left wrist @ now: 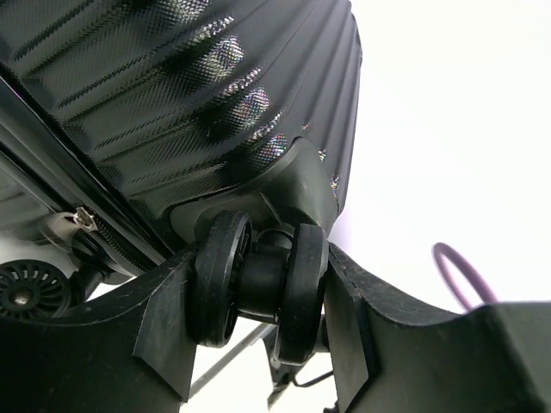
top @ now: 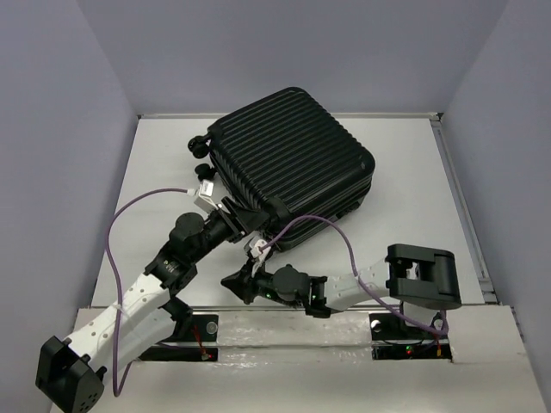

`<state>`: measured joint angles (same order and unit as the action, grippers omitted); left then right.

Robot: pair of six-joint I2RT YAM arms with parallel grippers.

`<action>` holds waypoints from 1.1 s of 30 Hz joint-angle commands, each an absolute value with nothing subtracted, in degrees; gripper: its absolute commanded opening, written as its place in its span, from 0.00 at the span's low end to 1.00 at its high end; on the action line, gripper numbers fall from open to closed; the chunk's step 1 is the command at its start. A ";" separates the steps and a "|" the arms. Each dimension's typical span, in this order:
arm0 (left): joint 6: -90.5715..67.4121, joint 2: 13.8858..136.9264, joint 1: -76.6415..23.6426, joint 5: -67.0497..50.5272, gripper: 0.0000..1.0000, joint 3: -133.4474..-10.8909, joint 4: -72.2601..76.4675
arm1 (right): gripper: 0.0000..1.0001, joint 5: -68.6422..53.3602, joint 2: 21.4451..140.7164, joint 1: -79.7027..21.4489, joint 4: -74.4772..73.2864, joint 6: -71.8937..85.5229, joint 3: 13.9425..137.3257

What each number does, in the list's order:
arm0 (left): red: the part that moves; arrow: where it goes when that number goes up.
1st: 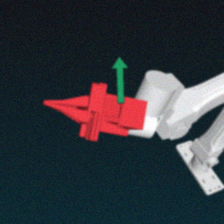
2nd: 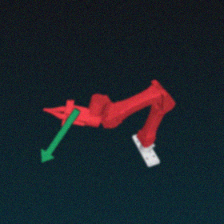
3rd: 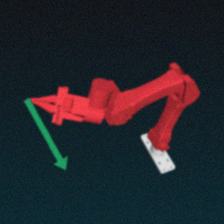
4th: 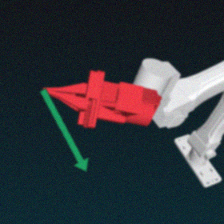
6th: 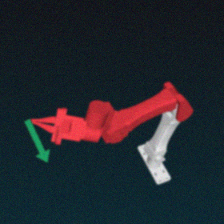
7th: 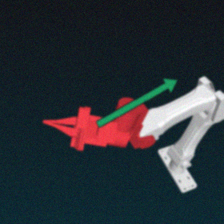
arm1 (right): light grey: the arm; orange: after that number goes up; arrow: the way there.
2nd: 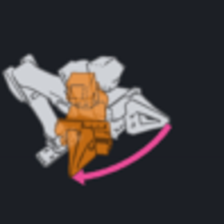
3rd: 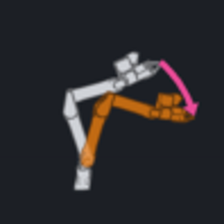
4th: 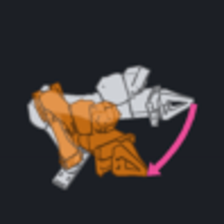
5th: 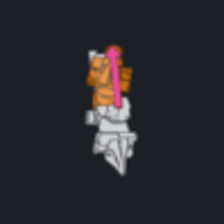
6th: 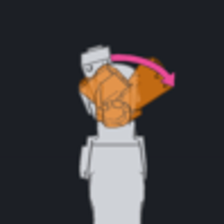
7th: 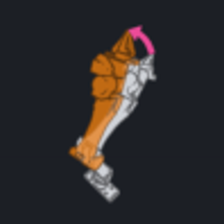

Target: Pack the luggage

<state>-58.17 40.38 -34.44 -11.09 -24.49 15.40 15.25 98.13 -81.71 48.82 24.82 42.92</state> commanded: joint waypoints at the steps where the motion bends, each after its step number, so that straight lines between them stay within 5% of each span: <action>1: -65.64 37.18 -36.55 -11.43 0.06 -28.48 32.25 | 0.07 28.80 102.82 -80.60 71.83 26.37 43.59; 5: -65.75 35.86 -37.79 -10.90 0.06 -28.47 30.52 | 0.07 34.90 105.83 -80.60 82.79 19.26 46.14; 14: -61.79 34.89 -37.79 -8.79 0.06 -27.51 27.33 | 0.10 42.70 81.15 -80.60 58.22 38.38 19.53; 18: -61.87 37.96 -38.58 -9.84 0.06 -26.37 30.40 | 0.48 45.77 66.47 -79.89 36.53 47.35 16.35; 21: -62.14 39.90 -39.46 -9.58 0.06 -25.84 32.60 | 0.65 43.78 58.90 -77.01 29.28 47.81 15.12; 26: -62.40 42.53 -41.92 -8.53 0.06 -26.19 35.07 | 0.64 37.80 61.51 -75.85 30.23 41.14 19.15; 33: -63.19 46.67 -48.78 -4.75 0.06 -26.72 39.46 | 0.52 44.12 68.20 -75.85 34.45 47.81 19.60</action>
